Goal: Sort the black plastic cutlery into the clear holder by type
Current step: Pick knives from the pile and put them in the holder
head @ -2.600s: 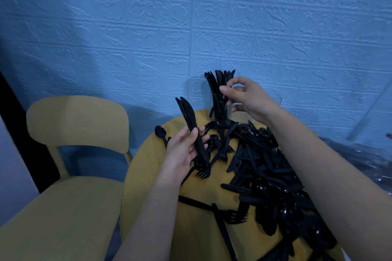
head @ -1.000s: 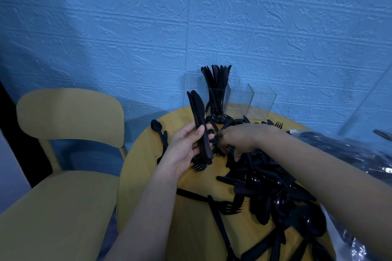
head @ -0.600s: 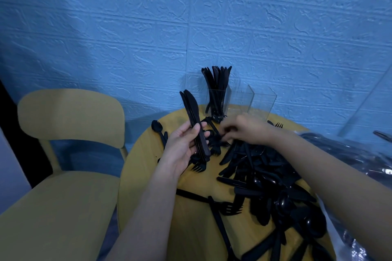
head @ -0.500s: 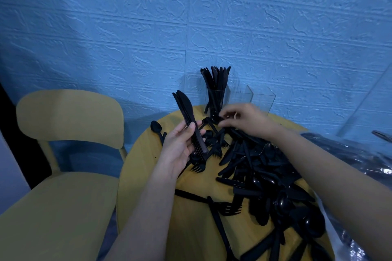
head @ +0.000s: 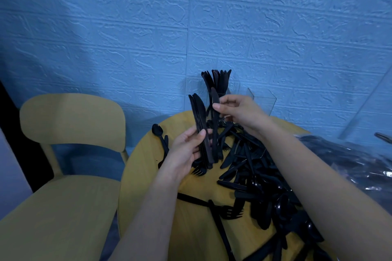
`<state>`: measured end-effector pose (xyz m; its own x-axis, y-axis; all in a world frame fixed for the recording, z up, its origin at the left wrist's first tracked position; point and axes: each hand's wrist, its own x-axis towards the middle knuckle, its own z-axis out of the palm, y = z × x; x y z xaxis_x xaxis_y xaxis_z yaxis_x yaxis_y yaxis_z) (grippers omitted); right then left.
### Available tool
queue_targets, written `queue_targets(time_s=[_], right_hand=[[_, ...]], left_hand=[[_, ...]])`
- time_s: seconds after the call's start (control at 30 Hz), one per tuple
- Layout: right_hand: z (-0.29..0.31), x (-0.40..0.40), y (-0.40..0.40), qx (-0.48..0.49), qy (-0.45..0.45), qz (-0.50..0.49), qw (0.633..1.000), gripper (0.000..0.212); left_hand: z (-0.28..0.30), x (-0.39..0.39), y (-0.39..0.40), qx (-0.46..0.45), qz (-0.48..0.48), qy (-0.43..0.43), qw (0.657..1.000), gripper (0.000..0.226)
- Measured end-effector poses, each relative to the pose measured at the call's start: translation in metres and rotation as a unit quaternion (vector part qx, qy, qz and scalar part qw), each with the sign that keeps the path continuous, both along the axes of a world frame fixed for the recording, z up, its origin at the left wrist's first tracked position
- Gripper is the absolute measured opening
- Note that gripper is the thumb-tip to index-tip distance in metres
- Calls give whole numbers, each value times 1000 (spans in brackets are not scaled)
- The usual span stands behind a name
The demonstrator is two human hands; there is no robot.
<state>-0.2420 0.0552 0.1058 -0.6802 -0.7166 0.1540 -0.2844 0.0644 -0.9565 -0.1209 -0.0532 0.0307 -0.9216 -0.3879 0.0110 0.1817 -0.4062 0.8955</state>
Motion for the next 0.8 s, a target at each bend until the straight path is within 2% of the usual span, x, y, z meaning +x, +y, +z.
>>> queue_targets(time_s=[0.2,0.37,0.43,0.5,0.53,0.63,0.73,0.8], right_hand=[[-9,3,-9,-2,-33,-14,999,10],[-20,5,-14,83,97,-61,990,22],[-21,3,-11,85,46,-27,995,25],[-20,0,-5,76,-54,56,994,16],[-19,-3,-1,91,-76,94,989,15],[-14,-14,6,139,-61,142,978,33],[-2,-23,6,120,-46,138,982,9],[11,-32,4,96,-19,97,990,7]], left_hand=[[2,0,4,-18,-41,12,999,25],[1,1,4,-2,-55,15,998,26],[0,1,3,3,-64,6,998,27],[-1,0,2,4,-85,-8,996,22],[-2,0,2,2,-99,-17,995,20],[0,-4,2,-28,-130,-40,990,20],[14,-18,-2,-64,-136,-56,987,20],[28,-33,-5,-92,-127,-54,986,19]])
